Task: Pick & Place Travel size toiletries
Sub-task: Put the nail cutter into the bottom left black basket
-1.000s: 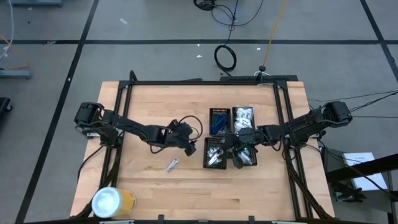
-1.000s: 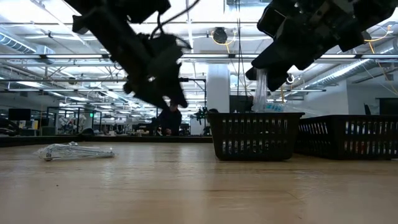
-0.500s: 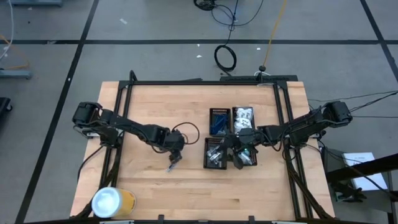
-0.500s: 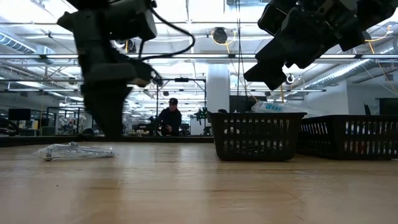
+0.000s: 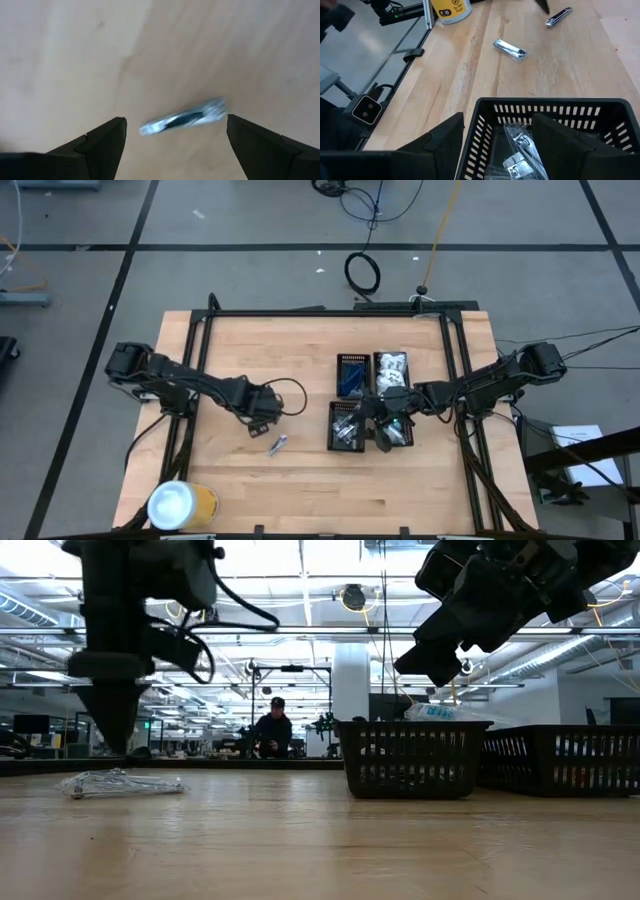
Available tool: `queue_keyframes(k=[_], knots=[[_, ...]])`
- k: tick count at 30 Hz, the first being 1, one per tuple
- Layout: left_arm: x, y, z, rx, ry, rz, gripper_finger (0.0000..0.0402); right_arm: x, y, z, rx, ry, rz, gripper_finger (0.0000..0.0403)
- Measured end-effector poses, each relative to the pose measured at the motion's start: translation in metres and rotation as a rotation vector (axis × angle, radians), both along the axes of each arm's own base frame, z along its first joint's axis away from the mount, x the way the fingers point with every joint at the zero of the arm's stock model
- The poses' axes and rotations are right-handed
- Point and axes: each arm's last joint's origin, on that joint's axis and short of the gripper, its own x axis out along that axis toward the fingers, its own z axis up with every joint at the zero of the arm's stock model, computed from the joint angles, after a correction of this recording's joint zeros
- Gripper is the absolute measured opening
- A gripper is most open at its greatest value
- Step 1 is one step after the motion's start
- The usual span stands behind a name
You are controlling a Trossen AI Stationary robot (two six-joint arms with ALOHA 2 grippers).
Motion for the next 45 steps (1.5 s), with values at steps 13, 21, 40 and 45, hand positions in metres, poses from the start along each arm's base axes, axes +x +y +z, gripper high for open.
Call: queue_keyframes(k=[13,21,40,45], knots=[[-0.021,0.009,-0.023,0.035,0.206,-0.424,0.0337,0.0,0.0,0.0,0.006,0.002,-0.002,0.0215],[-0.012,0.012,-0.029,-0.002,0.101,-0.444,0.0337,0.0,0.0,0.0,0.004,0.002,-0.001,0.0215],[-0.015,0.01,-0.05,-0.2,0.015,-0.419,0.0276,0.0,0.0,-0.001,0.006,0.009,-0.002,0.0215],[-0.011,0.009,-0.051,-0.216,-0.034,-0.417,0.0176,0.0,0.0,-0.001,0.006,0.01,-0.002,0.0215]])
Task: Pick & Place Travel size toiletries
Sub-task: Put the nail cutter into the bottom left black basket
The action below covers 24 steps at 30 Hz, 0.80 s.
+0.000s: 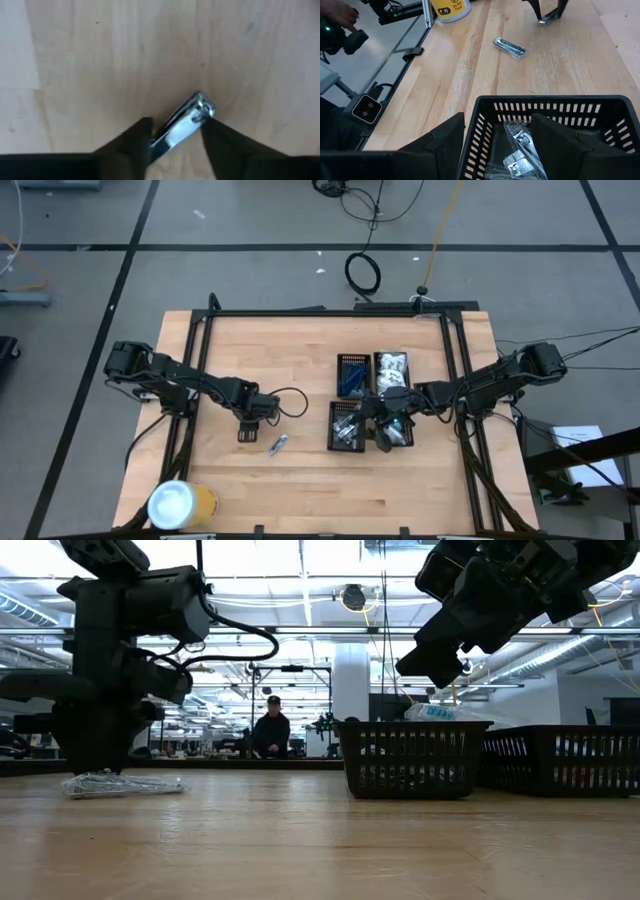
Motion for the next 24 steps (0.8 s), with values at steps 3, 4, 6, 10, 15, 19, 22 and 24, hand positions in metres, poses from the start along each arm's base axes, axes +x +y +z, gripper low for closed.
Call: queue_keyframes(k=[3,4,6,10,15,19,22,24], knots=[[0.003,-0.001,0.0,-0.002,-0.034,0.012,0.0115,0.0,0.0,0.0,0.0,0.0,0.0,0.0215],[0.006,-0.001,0.0,-0.004,-0.071,0.011,0.0097,0.0,0.0,0.0,0.0,0.0,0.0,0.0215],[0.014,-0.002,0.0,0.002,-0.146,0.022,0.0067,0.0,0.0,0.0,0.0,0.0,0.0,0.0215],[0.021,-0.002,0.001,-0.001,-0.221,0.068,0.0029,0.0,0.0,0.0,0.0,0.003,0.0,0.0215],[0.024,-0.002,0.003,-0.008,-0.261,0.1,0.0027,0.0,0.0,0.0,0.0,0.004,-0.001,0.0215],[0.024,-0.002,0.017,0.044,-0.367,0.094,0.0027,0.0,0.0,0.0,0.0,0.004,-0.002,0.0215],[0.031,-0.002,0.047,0.075,-0.601,0.08,0.0027,0.0,0.0,0.0,-0.001,0.003,-0.003,0.0215],[0.033,-0.003,0.066,0.081,-0.747,0.063,0.0027,0.0,0.0,0.0,-0.009,-0.001,-0.008,0.0215]])
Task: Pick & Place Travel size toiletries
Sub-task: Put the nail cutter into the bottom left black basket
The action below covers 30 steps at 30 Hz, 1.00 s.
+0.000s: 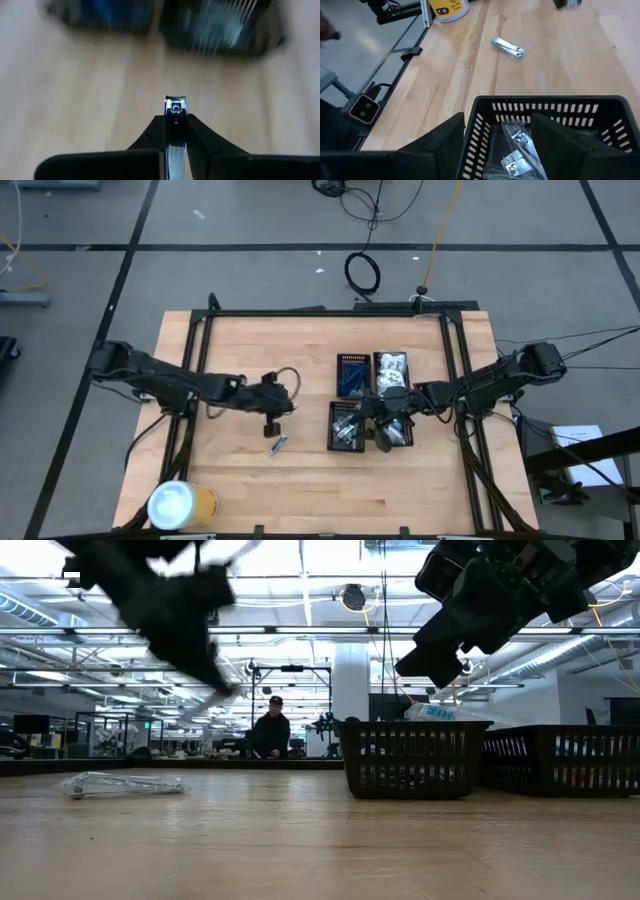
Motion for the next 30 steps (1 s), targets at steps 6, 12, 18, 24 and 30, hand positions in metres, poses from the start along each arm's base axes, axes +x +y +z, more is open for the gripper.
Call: queue_keyframes(k=[6,12,18,24,30], knots=[[0.012,-0.008,0.05,0.082,-0.463,-0.09,0.0027,0.004,-0.004,0.006,-0.127,-0.093,-0.112,0.0215],[0.029,-0.016,0.068,0.156,-0.787,-0.143,0.0027,0.008,-0.006,0.019,-0.168,-0.239,-0.2,0.0215],[0.048,-0.022,0.054,0.138,-0.908,-0.196,0.0027,0.01,-0.006,0.03,-0.141,-0.357,-0.212,0.0215],[0.061,-0.023,0.04,0.134,-0.922,-0.19,0.0027,0.011,-0.005,0.034,-0.13,-0.397,-0.21,0.0215],[0.077,-0.022,0.038,0.118,-0.917,-0.187,0.0027,0.011,-0.004,0.034,-0.132,-0.397,-0.207,0.0215]])
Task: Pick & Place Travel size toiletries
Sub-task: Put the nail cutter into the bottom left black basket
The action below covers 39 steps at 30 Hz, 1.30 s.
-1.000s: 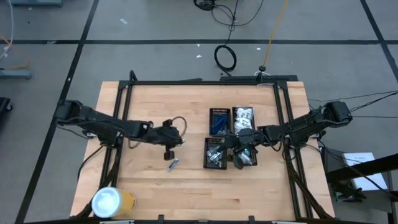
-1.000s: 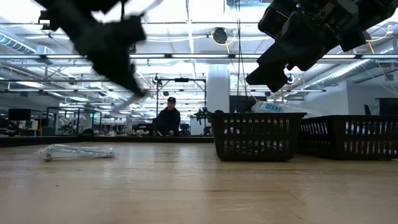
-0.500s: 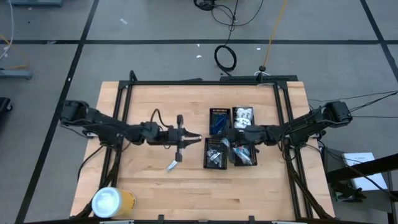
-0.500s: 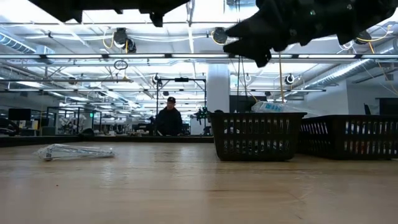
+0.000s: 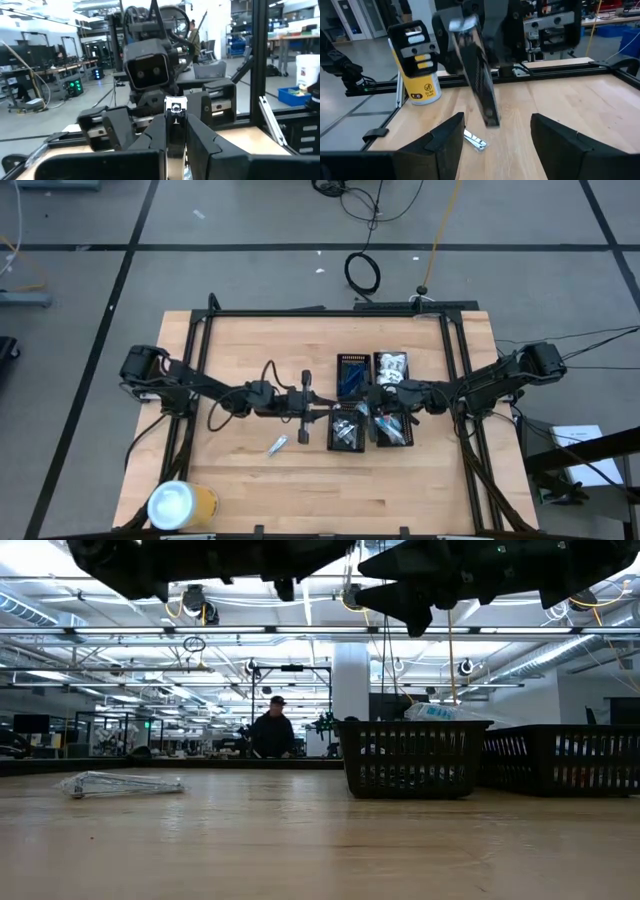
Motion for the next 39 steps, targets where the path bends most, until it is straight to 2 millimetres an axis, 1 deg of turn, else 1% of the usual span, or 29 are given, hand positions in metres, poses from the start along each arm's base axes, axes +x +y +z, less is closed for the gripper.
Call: queue_keyframes(k=[4,8,11,13,15,18,23,24,27,29,32,35,37,39], knots=[[0.01,0.004,-0.001,0.009,0.0,-0.022,0.0027,0.0,0.0,0.001,-0.02,-0.011,0.005,0.0217],[0.019,0.011,-0.004,-0.003,0.011,-0.001,0.0027,0.0,0.001,0.001,-0.02,-0.013,0.028,0.0226],[0.021,0.016,-0.003,-0.008,0.018,0.007,0.0027,0.0,0.001,0.002,-0.022,-0.018,0.029,0.0227],[0.021,0.018,-0.002,-0.01,0.017,0.0,0.0027,0.0,0.001,0.002,-0.021,-0.022,0.027,0.0219],[0.021,0.018,-0.002,-0.016,0.014,-0.014,0.0027,0.0,0.001,0.002,-0.029,-0.024,0.025,0.0201],[0.021,0.018,-0.002,-0.018,0.013,-0.017,0.0028,0.0,0.001,0.002,-0.058,-0.027,0.026,0.0158],[0.021,0.017,-0.002,-0.039,0.015,-0.026,0.0028,0.0,0.0,0.004,-0.104,-0.055,0.023,0.0055],[0.021,0.017,-0.002,-0.042,0.015,-0.027,0.0028,0.0,0.0,0.005,-0.12,-0.058,0.023,0.0039],[0.021,0.016,-0.001,-0.04,0.012,-0.028,0.0032,0.0,0.0,0.005,-0.139,-0.06,0.027,0.0038],[0.021,0.015,-0.001,-0.042,0.013,-0.026,0.0042,0.0,0.001,0.004,-0.124,-0.052,0.03,0.0038],[0.021,0.014,-0.003,-0.097,0.031,-0.006,0.0071,0.0,0.001,0.001,-0.098,-0.014,0.031,0.0038],[0.019,0.013,-0.001,-0.119,0.08,0.041,0.0112,-0.001,0.001,-0.006,-0.058,0.058,0.034,0.0038],[0.021,0.012,0.007,-0.091,0.125,0.102,0.0145,-0.002,0.001,-0.012,-0.022,0.126,0.037,0.0038],[0.021,0.012,0.012,-0.054,0.198,0.189,0.0178,-0.004,0.002,-0.018,0.029,0.193,0.085,0.0038]])
